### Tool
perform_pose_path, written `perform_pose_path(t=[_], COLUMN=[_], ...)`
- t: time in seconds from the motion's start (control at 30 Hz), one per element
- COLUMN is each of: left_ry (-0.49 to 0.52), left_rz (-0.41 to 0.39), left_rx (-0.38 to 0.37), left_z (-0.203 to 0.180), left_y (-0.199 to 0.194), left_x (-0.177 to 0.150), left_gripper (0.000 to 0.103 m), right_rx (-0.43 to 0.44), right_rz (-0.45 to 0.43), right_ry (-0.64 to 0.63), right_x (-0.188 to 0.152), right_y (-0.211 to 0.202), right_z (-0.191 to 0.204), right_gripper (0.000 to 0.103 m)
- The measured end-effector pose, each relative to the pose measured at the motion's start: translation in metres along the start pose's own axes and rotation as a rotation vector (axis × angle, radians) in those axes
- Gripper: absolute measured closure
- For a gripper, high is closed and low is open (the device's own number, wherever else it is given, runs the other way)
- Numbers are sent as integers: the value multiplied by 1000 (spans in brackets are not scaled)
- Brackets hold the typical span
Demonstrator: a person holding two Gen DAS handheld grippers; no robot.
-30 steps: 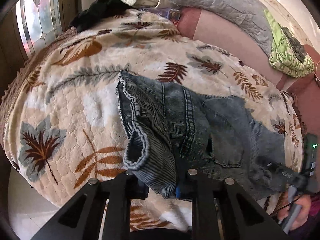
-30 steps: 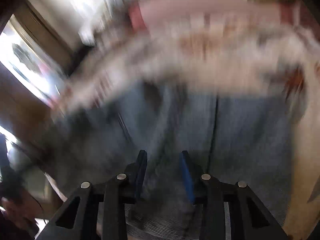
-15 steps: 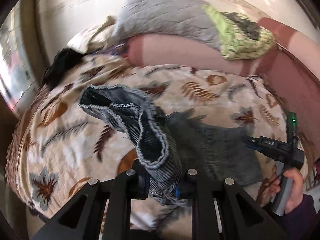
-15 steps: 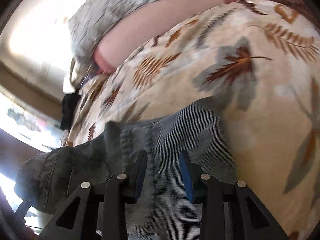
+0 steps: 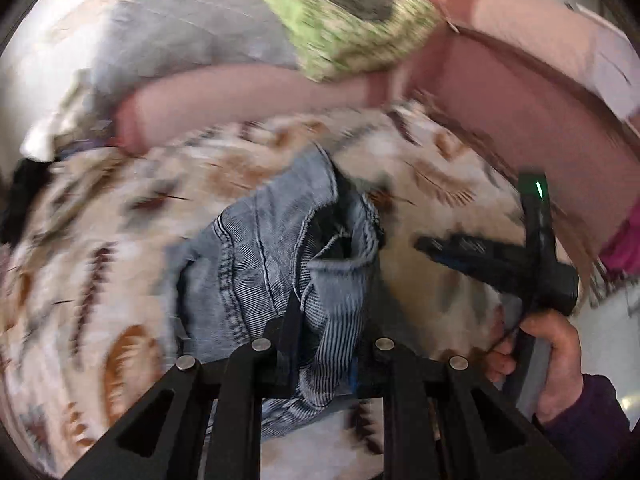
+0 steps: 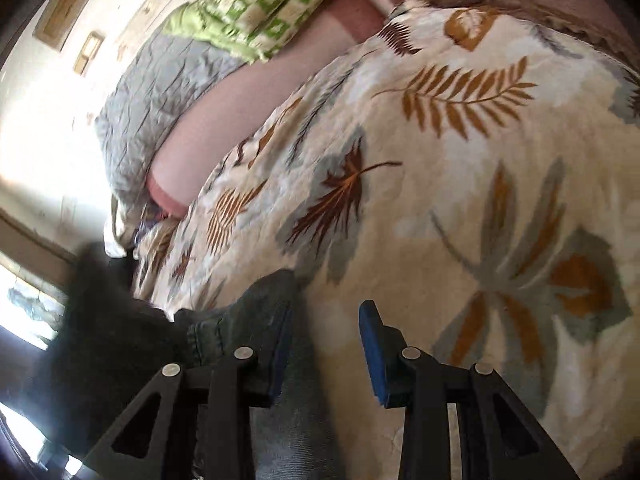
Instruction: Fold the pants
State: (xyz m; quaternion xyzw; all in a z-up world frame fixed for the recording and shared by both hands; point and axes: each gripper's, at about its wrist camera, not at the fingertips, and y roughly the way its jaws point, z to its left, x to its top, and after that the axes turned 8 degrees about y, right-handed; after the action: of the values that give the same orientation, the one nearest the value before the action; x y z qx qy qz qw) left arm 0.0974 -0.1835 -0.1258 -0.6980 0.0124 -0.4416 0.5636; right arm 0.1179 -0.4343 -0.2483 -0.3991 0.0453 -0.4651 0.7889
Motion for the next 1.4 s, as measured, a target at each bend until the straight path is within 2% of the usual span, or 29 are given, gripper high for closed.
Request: perform_pose_path(t=[0.07, 0.1, 0.13, 0.17, 0.2, 0.23, 0.27, 0.37, 0.47, 0.57, 0.7, 0.83, 0.9, 1.17, 1.4], left_ry=[18, 10, 1, -3, -6, -11, -19, -52, -70, -83, -107, -87, -69, -68, -67], left_rz=[69, 87, 86, 72, 41, 10, -32, -86, -37, 42, 87, 87, 81, 107, 107], left_rx=[-74, -90, -105, -114, -110, -95, -77, -28, 101, 180, 173, 182, 194, 198, 212], left_z=[-13, -15, -14, -11, -5, 2, 12, 37, 65, 81, 87, 82, 81, 82, 80], left_y=[21, 26, 26, 23, 16, 6, -6, -23, -18, -2, 14, 21, 24, 43, 50], left_x=[0, -1, -3, -5, -7, -10, -12, -15, -29, -50, -72, -78, -79, -81, -81], left_gripper=[78, 69, 57, 50, 38, 34, 33, 31, 29, 29, 29, 29, 29, 25, 23], right_rx=[9, 9, 11, 13, 11, 9, 9, 49, 93, 129, 135, 88, 71, -2, -15], right_rz=[-17, -21, -24, -23, -24, -26, -32, -52, -24, 15, 59, 95, 96, 104, 117], right_ry=[15, 23, 29, 25, 19, 12, 7, -25, -116, -216, -283, -306, -308, -251, -228], right_x=[2, 3, 3, 3, 3, 3, 2, -1, -12, -28, -47, -57, -60, -52, -45], right_y=[-3, -4, -5, -5, -5, -6, -6, -11, -8, -1, 12, 30, 36, 63, 82], right_z=[0, 0, 1, 2, 3, 4, 6, 15, 36, 59, 81, 89, 89, 77, 73], right_gripper=[67, 67, 67, 67, 67, 67, 67, 67, 67, 67, 67, 67, 63, 49, 47])
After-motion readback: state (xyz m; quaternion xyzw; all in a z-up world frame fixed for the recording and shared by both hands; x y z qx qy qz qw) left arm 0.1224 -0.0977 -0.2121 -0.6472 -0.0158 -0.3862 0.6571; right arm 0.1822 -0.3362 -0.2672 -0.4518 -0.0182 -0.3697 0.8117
